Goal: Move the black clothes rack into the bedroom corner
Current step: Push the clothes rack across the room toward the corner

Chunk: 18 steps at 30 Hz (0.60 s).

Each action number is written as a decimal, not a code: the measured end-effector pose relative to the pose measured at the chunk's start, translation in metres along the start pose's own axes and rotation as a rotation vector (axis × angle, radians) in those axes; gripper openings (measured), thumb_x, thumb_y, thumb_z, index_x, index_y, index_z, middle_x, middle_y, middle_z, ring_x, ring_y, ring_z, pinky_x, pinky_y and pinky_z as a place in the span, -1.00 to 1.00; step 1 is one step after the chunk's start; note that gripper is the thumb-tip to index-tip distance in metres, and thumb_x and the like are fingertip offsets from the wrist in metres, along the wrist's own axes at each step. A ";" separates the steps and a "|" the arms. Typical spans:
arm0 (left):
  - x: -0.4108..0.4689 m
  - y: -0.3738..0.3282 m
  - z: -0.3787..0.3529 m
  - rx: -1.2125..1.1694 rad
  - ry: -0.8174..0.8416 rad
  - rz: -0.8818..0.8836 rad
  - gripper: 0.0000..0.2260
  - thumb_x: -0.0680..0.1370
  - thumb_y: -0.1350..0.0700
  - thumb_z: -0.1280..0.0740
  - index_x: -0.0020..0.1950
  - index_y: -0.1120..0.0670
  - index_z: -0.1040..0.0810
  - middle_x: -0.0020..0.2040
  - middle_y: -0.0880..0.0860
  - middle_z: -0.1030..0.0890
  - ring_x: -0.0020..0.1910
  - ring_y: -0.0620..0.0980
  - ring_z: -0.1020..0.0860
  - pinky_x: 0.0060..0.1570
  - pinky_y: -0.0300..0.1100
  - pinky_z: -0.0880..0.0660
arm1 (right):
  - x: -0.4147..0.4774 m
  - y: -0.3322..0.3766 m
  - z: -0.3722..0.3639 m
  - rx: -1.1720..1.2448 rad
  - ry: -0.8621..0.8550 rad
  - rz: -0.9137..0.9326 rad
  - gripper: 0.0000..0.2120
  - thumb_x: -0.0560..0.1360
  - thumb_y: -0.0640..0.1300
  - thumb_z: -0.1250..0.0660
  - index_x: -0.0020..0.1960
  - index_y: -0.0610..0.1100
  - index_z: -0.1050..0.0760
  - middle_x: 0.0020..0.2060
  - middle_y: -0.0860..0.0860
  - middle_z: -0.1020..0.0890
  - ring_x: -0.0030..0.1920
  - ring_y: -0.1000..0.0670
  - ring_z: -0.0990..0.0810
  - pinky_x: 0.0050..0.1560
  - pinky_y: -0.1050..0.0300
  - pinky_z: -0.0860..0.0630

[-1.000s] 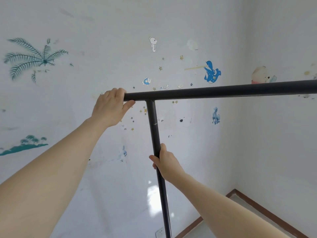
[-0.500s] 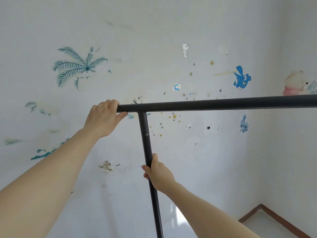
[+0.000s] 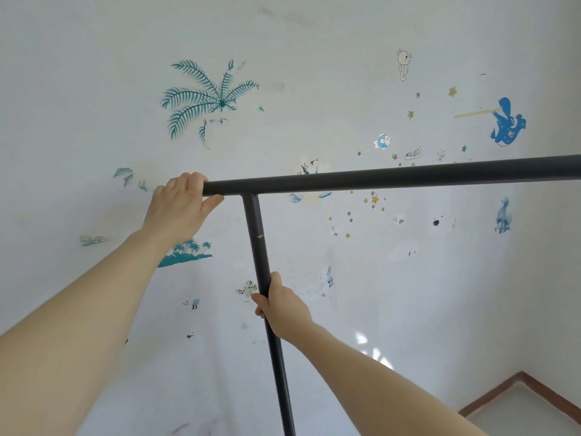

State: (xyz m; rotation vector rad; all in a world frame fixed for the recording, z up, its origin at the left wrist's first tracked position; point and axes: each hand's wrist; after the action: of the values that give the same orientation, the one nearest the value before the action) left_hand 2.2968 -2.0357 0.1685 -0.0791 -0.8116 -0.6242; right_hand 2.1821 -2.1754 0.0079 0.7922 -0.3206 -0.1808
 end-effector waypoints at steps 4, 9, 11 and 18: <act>-0.005 0.026 -0.001 0.024 -0.007 0.014 -0.62 0.56 -0.13 -0.10 0.13 0.16 -0.36 0.07 0.21 -0.52 0.03 0.27 -0.47 -0.01 0.11 -0.38 | 0.009 0.014 -0.018 -0.018 0.024 0.007 -0.77 0.57 -0.01 -0.13 0.11 -0.14 -0.24 -0.07 -0.06 -0.70 -0.08 -0.17 -0.65 -0.06 -0.10 -0.59; -0.011 0.047 -0.002 0.005 0.025 0.074 -0.61 0.56 -0.13 -0.10 0.19 0.16 -0.35 0.13 0.22 -0.50 0.10 0.27 -0.44 0.05 0.14 -0.37 | 0.019 0.027 -0.037 -0.011 0.039 0.019 -0.76 0.58 0.03 -0.12 0.11 -0.12 -0.23 -0.06 -0.06 -0.69 -0.09 -0.17 -0.65 -0.06 -0.12 -0.60; -0.014 0.050 -0.001 -0.026 0.054 0.112 -0.59 0.57 -0.13 -0.09 0.25 0.15 -0.33 0.20 0.22 -0.46 0.19 0.27 -0.40 0.11 0.16 -0.35 | 0.021 0.028 -0.041 -0.011 0.042 0.031 -0.75 0.59 0.05 -0.13 0.11 -0.11 -0.23 -0.07 -0.06 -0.69 -0.09 -0.17 -0.65 -0.06 -0.13 -0.60; -0.016 0.043 0.008 -0.044 0.102 0.119 -0.57 0.58 -0.10 -0.08 0.36 0.11 -0.28 0.32 0.19 -0.42 0.31 0.23 -0.34 0.25 0.15 -0.28 | 0.019 0.014 -0.021 0.058 0.170 0.088 -0.66 0.56 0.10 -0.16 0.13 -0.15 -0.41 -0.06 -0.06 -0.66 -0.09 -0.11 -0.59 0.02 -0.09 -0.55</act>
State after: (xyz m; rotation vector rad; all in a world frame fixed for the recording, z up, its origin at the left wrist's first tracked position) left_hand 2.3073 -1.9909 0.1700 -0.1333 -0.6895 -0.5297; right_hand 2.2075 -2.1566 0.0086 0.8431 -0.2000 -0.0210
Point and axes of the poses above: each hand's wrist, its own x-axis towards the middle knuckle, its own z-axis out of the back of the hand, y = z × x
